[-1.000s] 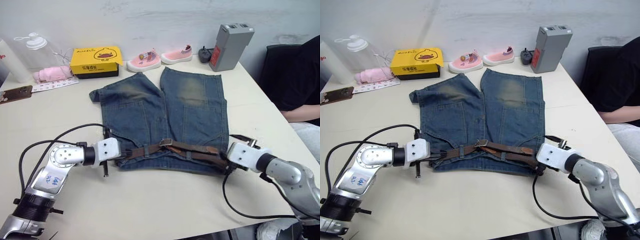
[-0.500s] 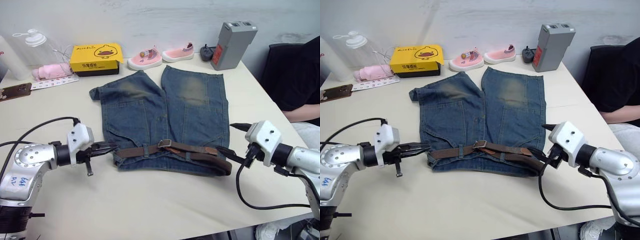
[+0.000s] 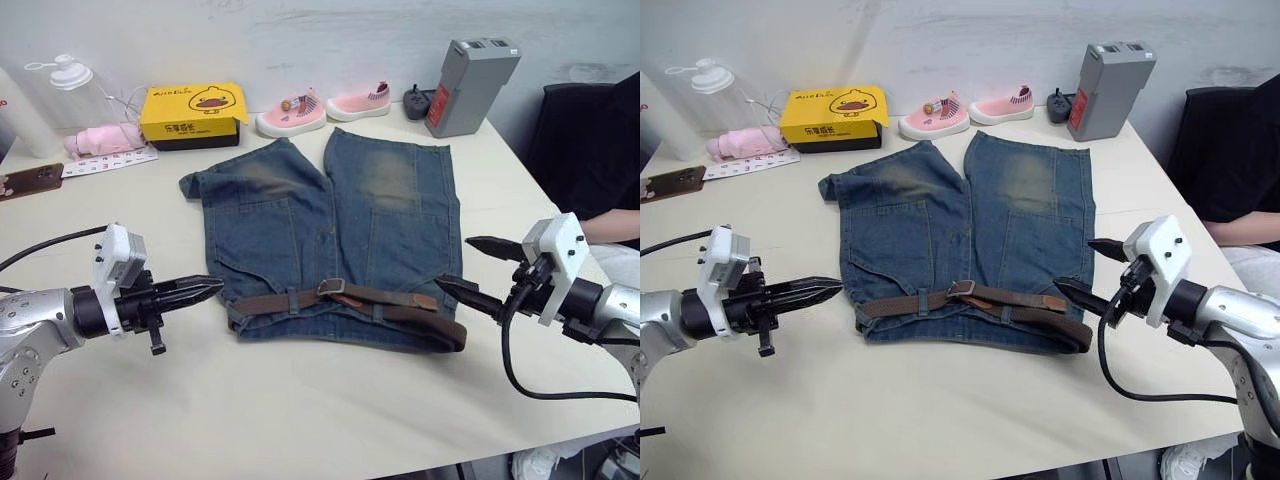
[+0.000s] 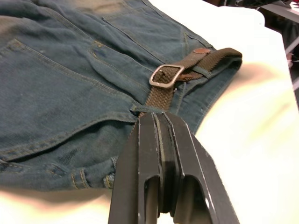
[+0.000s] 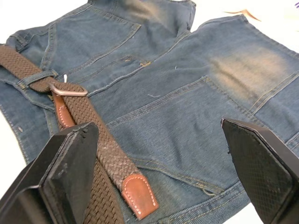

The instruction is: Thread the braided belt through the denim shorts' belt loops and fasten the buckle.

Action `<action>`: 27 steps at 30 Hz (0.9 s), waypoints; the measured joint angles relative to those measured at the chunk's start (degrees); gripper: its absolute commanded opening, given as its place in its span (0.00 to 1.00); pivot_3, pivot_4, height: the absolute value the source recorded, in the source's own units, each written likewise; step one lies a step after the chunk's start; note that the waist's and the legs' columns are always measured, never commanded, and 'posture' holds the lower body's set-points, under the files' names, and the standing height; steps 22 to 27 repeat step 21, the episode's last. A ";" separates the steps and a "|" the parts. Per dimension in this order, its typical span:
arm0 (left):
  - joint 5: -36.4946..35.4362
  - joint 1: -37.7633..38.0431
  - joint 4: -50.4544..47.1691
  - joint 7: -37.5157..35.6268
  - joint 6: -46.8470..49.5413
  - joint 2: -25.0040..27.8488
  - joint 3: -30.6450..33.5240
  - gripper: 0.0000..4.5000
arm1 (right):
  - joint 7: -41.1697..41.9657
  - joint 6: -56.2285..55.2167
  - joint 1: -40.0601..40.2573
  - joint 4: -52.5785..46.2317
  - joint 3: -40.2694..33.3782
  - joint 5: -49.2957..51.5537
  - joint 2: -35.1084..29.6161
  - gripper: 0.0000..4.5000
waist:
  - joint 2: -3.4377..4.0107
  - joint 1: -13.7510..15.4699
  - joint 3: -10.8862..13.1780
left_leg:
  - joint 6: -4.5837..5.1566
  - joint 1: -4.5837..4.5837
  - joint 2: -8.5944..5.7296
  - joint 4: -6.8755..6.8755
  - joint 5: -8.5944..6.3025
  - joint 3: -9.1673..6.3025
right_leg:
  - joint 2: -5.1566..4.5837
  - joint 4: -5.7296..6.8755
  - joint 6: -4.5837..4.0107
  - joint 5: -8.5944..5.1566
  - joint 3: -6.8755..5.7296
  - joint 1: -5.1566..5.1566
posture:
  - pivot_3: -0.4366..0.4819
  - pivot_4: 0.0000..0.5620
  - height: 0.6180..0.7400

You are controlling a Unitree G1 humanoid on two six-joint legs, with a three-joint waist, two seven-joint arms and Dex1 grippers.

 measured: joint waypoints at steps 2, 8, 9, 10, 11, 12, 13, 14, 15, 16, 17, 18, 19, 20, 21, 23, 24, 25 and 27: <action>-0.20 -0.02 -0.61 1.08 0.02 -0.24 0.04 0.36 | -0.63 0.00 -0.30 0.01 0.82 0.07 0.00 1.00 | 0.02 0.01 0.01 | 0.00 0.00 -0.01 -0.01 0.00 0.02 | 0.00 -0.02 0.00 0.00 0.02 -0.01 | 0.48 0.27 0.65; 1.79 0.82 -3.59 1.85 -1.23 0.54 0.04 0.62 | -0.55 0.02 -0.12 0.00 0.79 0.79 -1.29 1.00 | 0.01 0.03 0.03 | 0.00 0.00 -0.02 -0.05 0.00 0.03 | 0.01 -0.06 0.00 0.00 0.02 -0.01 | 0.48 0.27 0.65; 1.88 0.90 -3.99 1.98 -1.24 0.55 0.04 0.62 | -0.52 0.10 -0.09 0.00 0.78 1.19 -1.29 1.00 | 0.01 0.03 0.03 | 0.00 0.00 -0.02 -0.06 0.00 0.02 | 0.01 -0.06 0.00 0.00 0.01 -0.01 | 0.48 0.27 0.65; 2.12 1.10 -4.65 2.11 -1.27 0.55 0.00 0.62 | -0.44 0.20 0.04 -0.03 0.68 1.69 -1.31 1.00 | 0.01 0.02 0.04 | 0.00 0.00 -0.01 -0.06 0.00 0.02 | 0.01 -0.06 0.00 0.00 0.01 -0.01 | 0.48 0.27 0.65; 2.33 1.20 -5.02 2.15 -1.38 0.55 -0.09 0.62 | -0.35 0.31 0.31 -0.05 0.66 1.98 -1.40 1.00 | 0.01 0.03 0.04 | 0.00 0.00 -0.01 -0.07 0.00 0.02 | 0.01 -0.07 0.00 0.00 0.01 0.00 | 0.48 0.27 0.65; 2.60 1.28 -5.11 2.19 -1.63 0.54 -0.18 0.62 | -0.15 0.55 0.64 -0.08 0.67 2.18 -1.72 1.00 | 0.02 0.04 0.04 | 0.00 0.00 -0.02 -0.07 0.00 0.03 | 0.01 -0.07 0.00 0.00 0.01 -0.01 | 0.48 0.27 0.65; 2.82 1.38 -5.11 2.26 -1.91 0.53 -0.21 0.62 | -0.03 0.80 0.95 -0.09 0.66 2.31 -2.07 1.00 | 0.02 0.04 0.04 | 0.00 0.00 -0.02 -0.07 0.00 0.03 | 0.01 -0.07 0.00 0.00 0.01 -0.01 | 0.48 0.27 0.65; 2.96 1.42 -5.11 2.34 -2.07 0.50 -0.22 0.62 | 0.03 1.04 1.29 -0.09 0.66 2.52 -2.44 1.00 | 0.02 0.04 0.05 | 0.00 0.00 -0.01 -0.07 0.00 0.03 | 0.01 -0.08 0.00 0.00 0.01 -0.01 | 0.48 0.27 0.65; 3.02 1.44 -5.11 2.41 -2.24 0.46 -0.24 0.62 | 0.06 1.08 1.55 -0.09 0.67 2.72 -2.65 1.00 | 0.02 0.04 0.04 | 0.00 0.00 -0.01 -0.07 0.00 0.03 | 0.01 -0.08 0.00 0.00 0.01 -0.01 | 0.48 0.27 0.65; 3.12 1.44 -5.11 2.45 -2.44 0.43 -0.25 0.62 | 0.07 1.09 1.60 -0.09 0.67 2.80 -2.73 1.00 | 0.02 0.04 0.05 | 0.00 0.00 -0.01 -0.07 0.00 0.03 | 0.01 -0.08 0.00 0.00 0.01 -0.01 | 0.48 0.27 0.65; 3.29 1.44 -5.11 2.48 -2.61 0.39 -0.27 0.62 | 0.07 1.09 1.59 -0.09 0.67 2.82 -2.78 1.00 | 0.02 0.02 0.05 | 0.00 0.00 -0.01 -0.07 0.00 0.03 | 0.01 -0.08 0.00 0.00 0.01 0.00 | 0.48 0.27 0.65; 3.42 1.44 -5.11 2.50 -2.71 0.36 -0.29 0.62 | 0.06 1.09 1.58 -0.09 0.67 2.83 -2.88 1.00 | 0.01 0.01 0.05 | 0.00 0.00 -0.01 -0.08 0.00 0.03 | 0.01 -0.08 0.00 0.00 0.01 -0.01 | 0.48 0.27 0.65; 3.51 1.43 -5.11 2.52 -2.80 0.30 -0.31 0.62 | 0.05 1.09 1.55 -0.09 0.67 2.84 -2.92 1.00 | 0.01 0.02 0.05 | 0.00 0.01 -0.01 -0.08 0.00 0.03 | 0.01 -0.09 0.01 0.00 0.01 -0.01 | 0.48 0.27 0.65; 3.56 1.43 -5.10 2.52 -2.91 0.23 -0.33 0.62 | 0.05 1.08 1.51 -0.09 0.67 2.86 -2.93 1.00 | 0.02 0.04 0.05 | 0.00 0.00 -0.01 -0.08 0.00 0.03 | 0.01 -0.09 0.00 0.00 0.01 -0.01 | 0.48 0.27 0.65; 3.57 1.43 -5.10 2.50 -2.99 0.19 -0.34 0.62 | 0.05 1.08 1.50 -0.09 0.67 2.91 -2.93 1.00 | 0.01 0.05 0.05 | 0.00 0.00 -0.01 -0.08 0.00 0.03 | 0.01 -0.10 0.00 0.00 0.01 -0.01 | 0.48 0.27 0.65; 3.57 1.43 -5.10 2.50 -2.99 0.19 -0.34 0.62 | 0.05 1.08 1.50 -0.09 0.67 2.91 -2.93 1.00 | 0.01 0.05 0.05 | 0.00 0.00 -0.01 -0.08 0.00 0.03 | 0.01 -0.10 0.00 0.00 0.01 -0.01 | 0.48 0.27 0.65; 3.57 1.43 -5.10 2.50 -2.99 0.19 -0.34 0.62 | 0.05 1.08 1.50 -0.09 0.67 2.91 -2.93 1.00 | 0.01 0.05 0.05 | 0.00 0.00 -0.01 -0.08 0.00 0.03 | 0.01 -0.10 0.00 0.00 0.01 -0.01 | 0.48 0.27 0.65; 3.57 1.43 -5.10 2.50 -2.99 0.19 -0.34 0.62 | 0.05 1.08 1.50 -0.09 0.67 2.91 -2.93 1.00 | 0.01 0.05 0.05 | 0.00 0.00 -0.01 -0.08 0.00 0.03 | 0.01 -0.10 0.00 0.00 0.01 -0.01 | 0.48 0.27 0.65; 3.57 1.43 -5.10 2.50 -2.99 0.19 -0.34 0.62 | 0.05 1.08 1.50 -0.09 0.67 2.91 -2.93 1.00 | 0.01 0.05 0.05 | 0.00 0.00 -0.01 -0.08 0.00 0.03 | 0.01 -0.10 0.00 0.00 0.01 -0.01 | 0.48 0.27 0.65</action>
